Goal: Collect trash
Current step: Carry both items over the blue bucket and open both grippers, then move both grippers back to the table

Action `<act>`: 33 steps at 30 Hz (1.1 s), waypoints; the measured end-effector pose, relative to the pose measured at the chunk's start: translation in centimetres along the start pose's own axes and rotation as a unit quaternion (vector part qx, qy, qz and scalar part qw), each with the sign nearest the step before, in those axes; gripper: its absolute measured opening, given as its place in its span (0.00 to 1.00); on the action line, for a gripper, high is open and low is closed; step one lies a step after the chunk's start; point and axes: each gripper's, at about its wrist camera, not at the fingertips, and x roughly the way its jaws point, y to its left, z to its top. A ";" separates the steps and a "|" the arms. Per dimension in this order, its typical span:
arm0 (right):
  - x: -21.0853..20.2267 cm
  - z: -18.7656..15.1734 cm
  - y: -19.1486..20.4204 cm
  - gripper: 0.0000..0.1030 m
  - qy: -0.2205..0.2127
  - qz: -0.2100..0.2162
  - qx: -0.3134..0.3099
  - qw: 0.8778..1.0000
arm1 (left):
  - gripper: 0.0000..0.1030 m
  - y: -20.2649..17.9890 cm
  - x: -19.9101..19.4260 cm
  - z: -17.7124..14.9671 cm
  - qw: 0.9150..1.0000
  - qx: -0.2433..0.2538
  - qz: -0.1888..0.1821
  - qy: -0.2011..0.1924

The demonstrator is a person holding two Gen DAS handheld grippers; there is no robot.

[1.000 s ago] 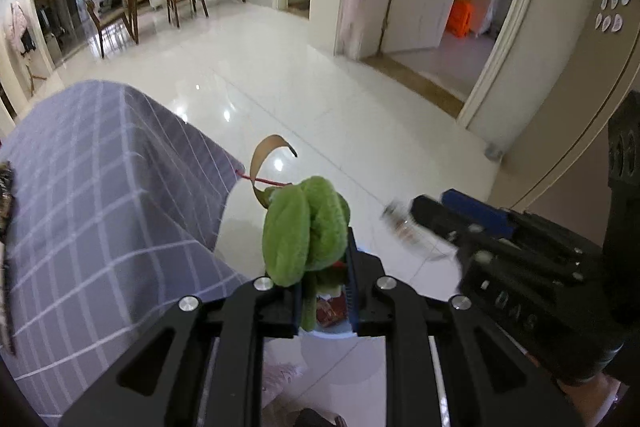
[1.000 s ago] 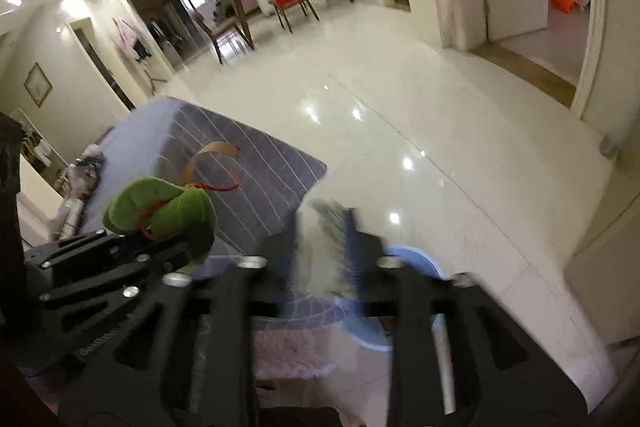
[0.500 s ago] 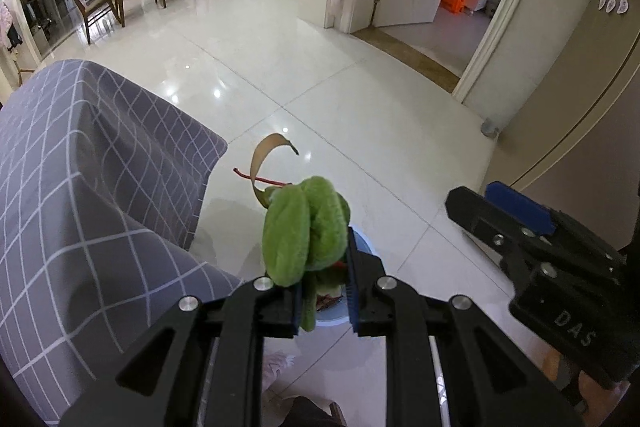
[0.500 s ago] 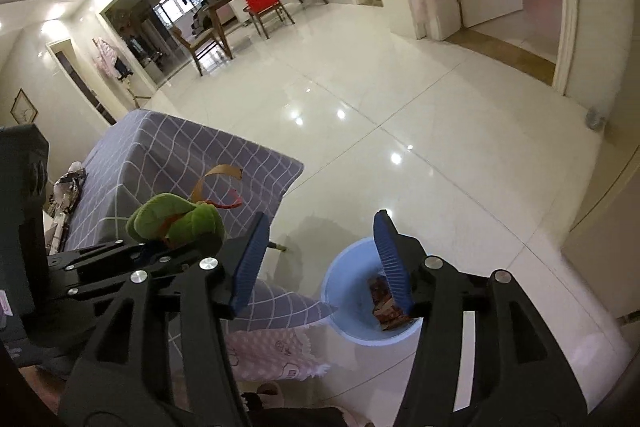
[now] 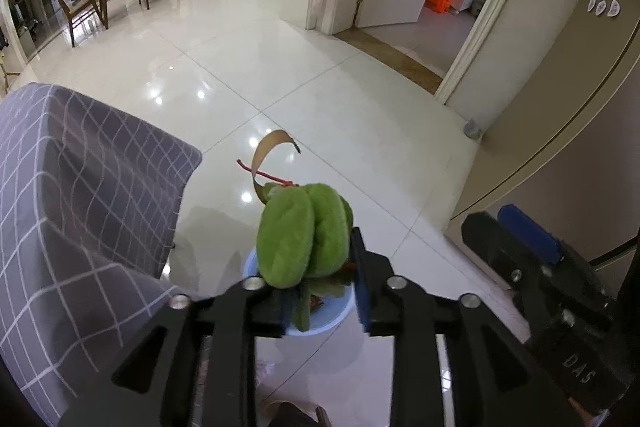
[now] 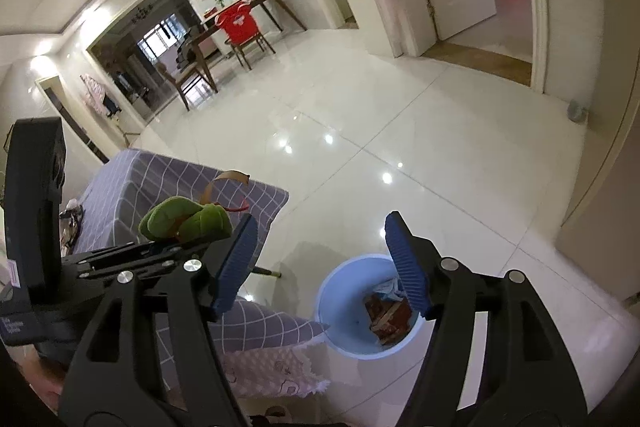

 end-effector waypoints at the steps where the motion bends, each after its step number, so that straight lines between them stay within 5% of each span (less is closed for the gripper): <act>1: 0.0 0.0 0.2 0.64 -0.002 -0.001 0.002 1.000 | 0.57 0.0 0.2 0.1 1.000 -0.004 0.004 0.005; 2: -0.2 0.0 0.2 0.64 -0.007 -0.003 0.004 1.000 | 0.68 0.0 0.1 0.2 1.000 -0.008 0.013 0.005; 20: -3.2 -0.1 4.7 0.65 -0.015 0.016 -0.026 0.999 | 0.68 1.5 -6.6 -1.6 0.997 -0.005 0.067 -0.048; 33: -2.0 -1.0 19.7 0.67 0.013 0.099 -0.131 0.986 | 0.70 13.9 -17.6 -4.4 0.981 -0.071 0.145 -0.109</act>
